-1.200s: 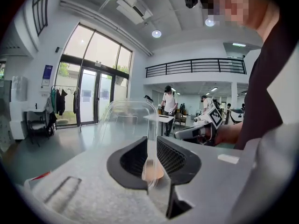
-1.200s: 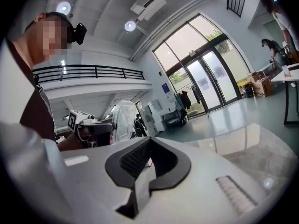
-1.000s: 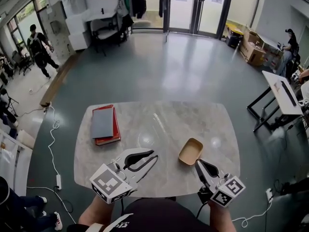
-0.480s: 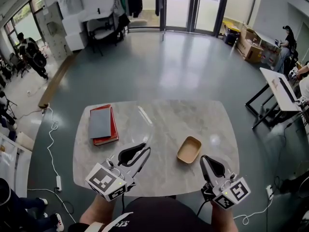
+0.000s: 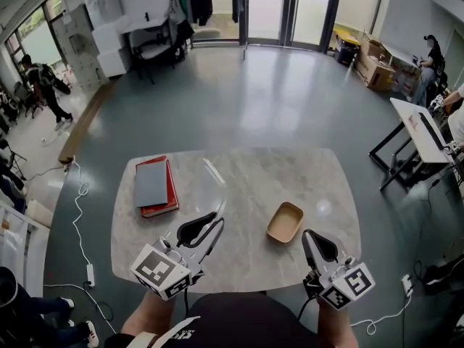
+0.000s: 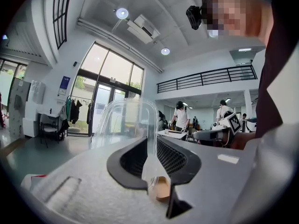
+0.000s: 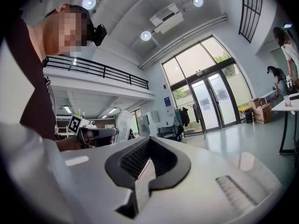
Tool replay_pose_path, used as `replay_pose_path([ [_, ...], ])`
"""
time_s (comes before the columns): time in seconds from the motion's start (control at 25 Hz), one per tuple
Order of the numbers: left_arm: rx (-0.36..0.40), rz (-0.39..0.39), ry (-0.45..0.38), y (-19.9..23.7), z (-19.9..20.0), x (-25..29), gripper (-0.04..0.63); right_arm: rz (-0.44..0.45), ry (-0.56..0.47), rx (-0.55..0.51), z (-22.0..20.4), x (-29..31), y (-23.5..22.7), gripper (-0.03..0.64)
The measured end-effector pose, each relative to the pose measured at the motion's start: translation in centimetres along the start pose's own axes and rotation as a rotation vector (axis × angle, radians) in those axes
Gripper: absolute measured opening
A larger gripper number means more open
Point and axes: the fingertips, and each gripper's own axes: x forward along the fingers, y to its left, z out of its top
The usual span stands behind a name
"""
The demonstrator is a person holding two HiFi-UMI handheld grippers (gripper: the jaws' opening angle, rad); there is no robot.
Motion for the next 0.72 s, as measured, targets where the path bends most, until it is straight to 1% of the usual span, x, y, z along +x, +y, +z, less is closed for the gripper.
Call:
replay_pose_path([
  [0.2, -0.003, 0.009, 0.006, 0.0, 0.0, -0.1, 0.069, -0.006, 0.006, 0.008, -0.1, -0.1, -0.3, 0.000],
  [0.44, -0.013, 0.008, 0.025, 0.3, -0.6, 0.0, 0.069, 0.000, 0.012, 0.011, -0.4, 0.3, -0.4, 0.000],
  [0.72, -0.009, 0.003, 0.027, 0.3, -1.2, 0.1, 0.069, -0.002, 0.016, 0.015, -0.8, 0.4, -0.5, 0.000],
])
